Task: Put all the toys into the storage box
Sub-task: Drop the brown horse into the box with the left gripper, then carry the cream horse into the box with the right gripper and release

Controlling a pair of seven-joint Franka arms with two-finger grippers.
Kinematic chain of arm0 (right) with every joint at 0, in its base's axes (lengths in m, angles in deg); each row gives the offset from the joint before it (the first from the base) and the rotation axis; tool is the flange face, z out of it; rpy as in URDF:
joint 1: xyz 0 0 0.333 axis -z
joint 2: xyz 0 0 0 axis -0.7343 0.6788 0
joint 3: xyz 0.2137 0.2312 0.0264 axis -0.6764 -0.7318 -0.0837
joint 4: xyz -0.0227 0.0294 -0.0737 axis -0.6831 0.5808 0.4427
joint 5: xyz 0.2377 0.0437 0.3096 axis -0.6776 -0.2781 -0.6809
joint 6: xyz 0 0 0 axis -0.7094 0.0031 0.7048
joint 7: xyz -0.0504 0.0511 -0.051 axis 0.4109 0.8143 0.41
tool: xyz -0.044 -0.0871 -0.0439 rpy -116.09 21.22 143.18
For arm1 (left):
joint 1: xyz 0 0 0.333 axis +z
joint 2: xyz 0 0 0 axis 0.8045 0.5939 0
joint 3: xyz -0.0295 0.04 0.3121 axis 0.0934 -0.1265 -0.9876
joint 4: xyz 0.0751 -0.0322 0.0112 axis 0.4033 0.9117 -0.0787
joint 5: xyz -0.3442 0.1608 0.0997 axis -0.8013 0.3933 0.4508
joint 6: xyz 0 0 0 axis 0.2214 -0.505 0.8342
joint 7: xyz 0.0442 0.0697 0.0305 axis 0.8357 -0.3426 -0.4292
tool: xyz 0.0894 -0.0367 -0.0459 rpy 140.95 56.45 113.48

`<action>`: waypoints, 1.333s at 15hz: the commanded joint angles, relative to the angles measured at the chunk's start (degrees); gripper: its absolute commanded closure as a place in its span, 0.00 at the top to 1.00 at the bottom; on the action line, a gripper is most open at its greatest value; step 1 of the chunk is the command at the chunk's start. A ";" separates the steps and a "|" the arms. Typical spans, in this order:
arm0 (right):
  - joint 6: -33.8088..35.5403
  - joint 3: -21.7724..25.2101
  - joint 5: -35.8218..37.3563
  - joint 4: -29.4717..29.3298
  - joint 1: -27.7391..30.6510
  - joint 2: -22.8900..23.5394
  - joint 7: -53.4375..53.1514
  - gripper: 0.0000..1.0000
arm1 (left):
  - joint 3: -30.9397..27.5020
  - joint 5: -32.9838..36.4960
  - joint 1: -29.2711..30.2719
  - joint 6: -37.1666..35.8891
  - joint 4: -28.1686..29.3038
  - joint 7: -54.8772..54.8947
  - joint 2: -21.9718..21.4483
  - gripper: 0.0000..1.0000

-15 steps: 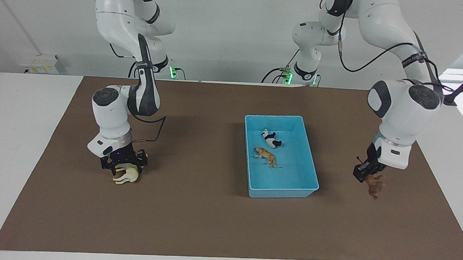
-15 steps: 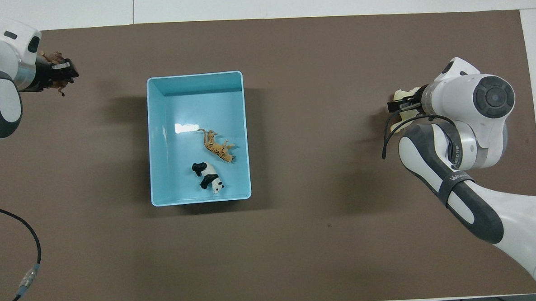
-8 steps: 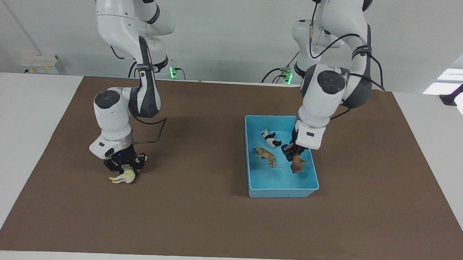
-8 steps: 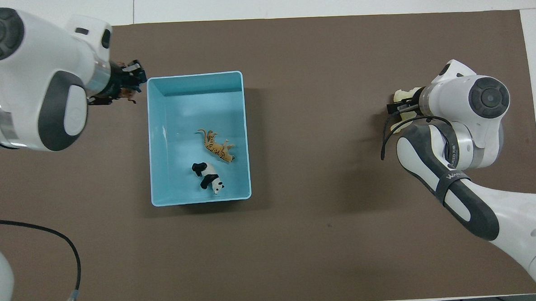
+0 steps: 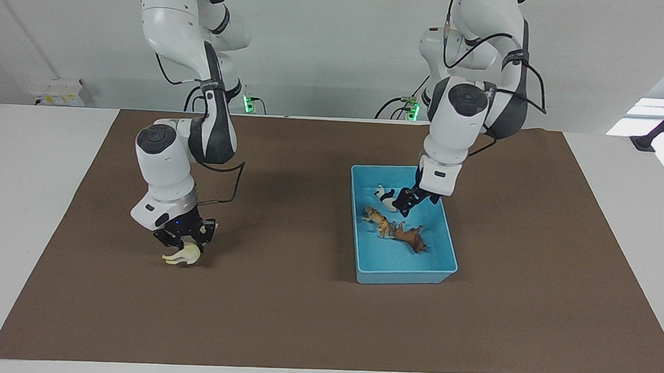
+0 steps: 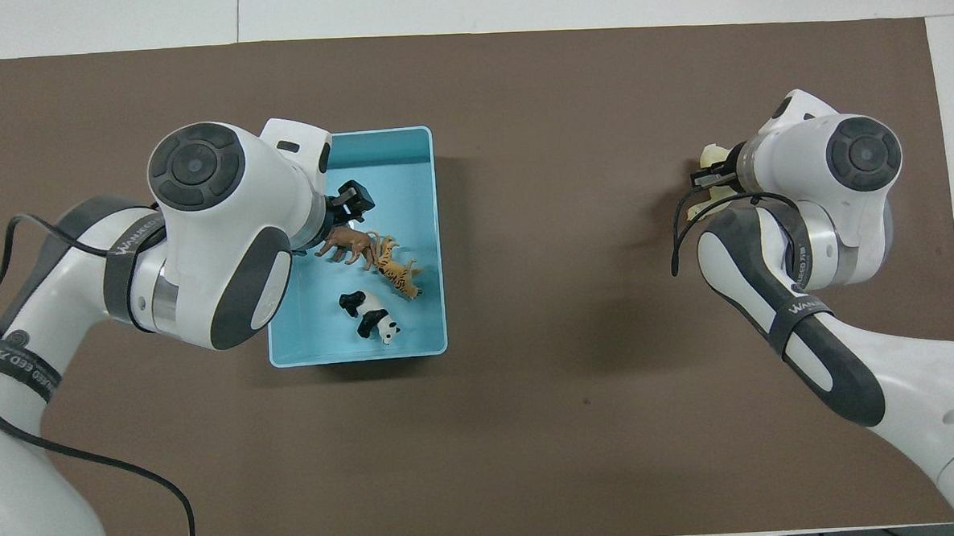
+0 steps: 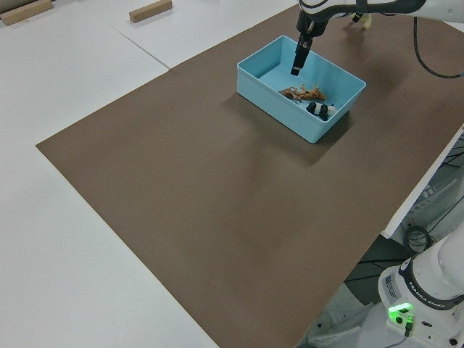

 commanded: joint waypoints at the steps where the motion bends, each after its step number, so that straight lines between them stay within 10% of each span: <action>1: 15.28 -0.33 -0.51 -16.57 -6.31 2.89 -10.52 0.00 | 0.19 -1.09 5.98 -7.78 -2.29 9.91 -3.53 1.00; 6: 17.97 -0.59 -7.78 -31.54 -18.61 9.58 -25.66 0.00 | -0.69 -1.09 11.70 -23.79 -8.30 29.27 -6.94 1.00; 14: -0.83 -0.59 -8.50 -31.31 -33.92 21.27 -32.61 0.00 | -0.86 -1.09 12.68 -25.48 -7.68 33.69 -7.66 1.00; 15: -0.59 -0.50 -8.59 -30.61 -34.28 20.84 -36.63 0.68 | -0.86 -1.09 12.68 -25.92 -7.85 34.13 -7.66 1.00; 16: -0.06 -0.50 -8.50 -30.60 -35.24 20.75 -42.15 0.99 | -0.78 -1.09 12.68 -27.31 -7.94 34.65 -7.92 1.00; 20: 5.03 0.99 -7.89 -31.21 -35.08 18.39 -51.87 1.00 | -0.34 -1.09 12.77 -29.16 -7.94 38.33 -8.19 1.00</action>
